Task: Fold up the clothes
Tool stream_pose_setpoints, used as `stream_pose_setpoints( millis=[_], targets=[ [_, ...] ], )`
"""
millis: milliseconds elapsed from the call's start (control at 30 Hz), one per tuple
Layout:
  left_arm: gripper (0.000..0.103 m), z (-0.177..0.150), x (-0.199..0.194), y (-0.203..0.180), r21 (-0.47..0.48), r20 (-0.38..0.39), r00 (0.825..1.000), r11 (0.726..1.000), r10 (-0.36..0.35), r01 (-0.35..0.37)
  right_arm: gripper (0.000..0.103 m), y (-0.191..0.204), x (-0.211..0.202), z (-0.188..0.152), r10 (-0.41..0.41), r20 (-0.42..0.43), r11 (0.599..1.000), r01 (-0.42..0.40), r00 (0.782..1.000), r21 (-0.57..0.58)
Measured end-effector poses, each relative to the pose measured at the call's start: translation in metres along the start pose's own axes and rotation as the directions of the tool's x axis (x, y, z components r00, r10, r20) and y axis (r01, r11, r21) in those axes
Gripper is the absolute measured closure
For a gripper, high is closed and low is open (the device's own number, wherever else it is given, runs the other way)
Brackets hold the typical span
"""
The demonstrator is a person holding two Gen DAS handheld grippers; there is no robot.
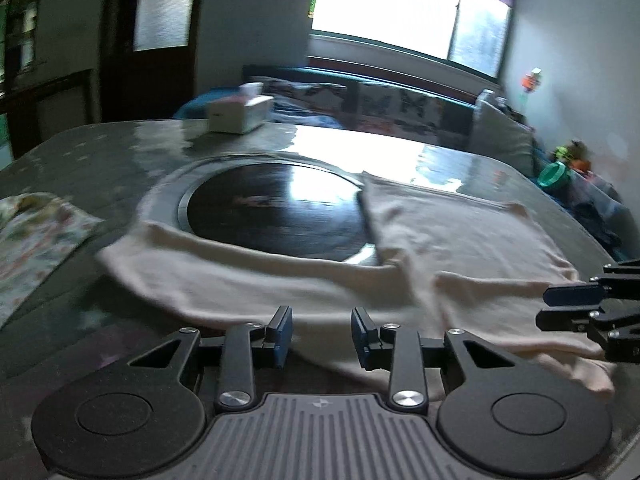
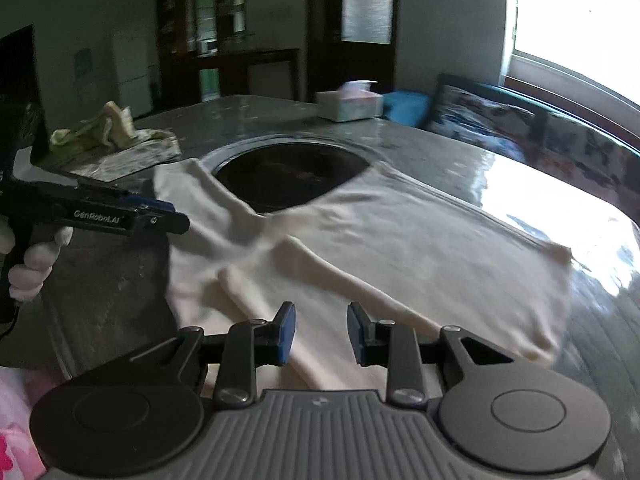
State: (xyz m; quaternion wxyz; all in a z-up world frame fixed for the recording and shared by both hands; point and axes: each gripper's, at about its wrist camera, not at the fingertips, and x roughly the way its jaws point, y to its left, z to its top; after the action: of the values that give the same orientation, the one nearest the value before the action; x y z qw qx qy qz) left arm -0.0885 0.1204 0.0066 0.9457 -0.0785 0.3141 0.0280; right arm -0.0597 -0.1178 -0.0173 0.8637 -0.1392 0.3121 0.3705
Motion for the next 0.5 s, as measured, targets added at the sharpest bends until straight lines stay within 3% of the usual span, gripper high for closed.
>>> stream_pose_setpoints(
  millis=[133, 333, 500],
  targets=[
    [0.060, 0.005, 0.000, 0.022, -0.051, 0.013, 0.995, 0.994, 0.099, -0.099, 0.075, 0.011, 0.020, 0.009, 0.043, -0.020, 0.998, -0.043, 0.999, -0.037],
    [0.055, 0.013, 0.006, 0.061, -0.168, 0.000, 0.962, 0.948, 0.273, -0.269, 0.075, 0.024, 0.040, 0.010, 0.069, -0.056, 0.995, -0.072, 0.996, -0.066],
    [0.054, 0.020, 0.014, 0.085, -0.214, -0.005, 0.940, 0.918, 0.341, -0.334, 0.074, 0.024, 0.031, 0.013, 0.066, -0.045, 0.996, -0.069, 0.997, -0.061]
  ],
)
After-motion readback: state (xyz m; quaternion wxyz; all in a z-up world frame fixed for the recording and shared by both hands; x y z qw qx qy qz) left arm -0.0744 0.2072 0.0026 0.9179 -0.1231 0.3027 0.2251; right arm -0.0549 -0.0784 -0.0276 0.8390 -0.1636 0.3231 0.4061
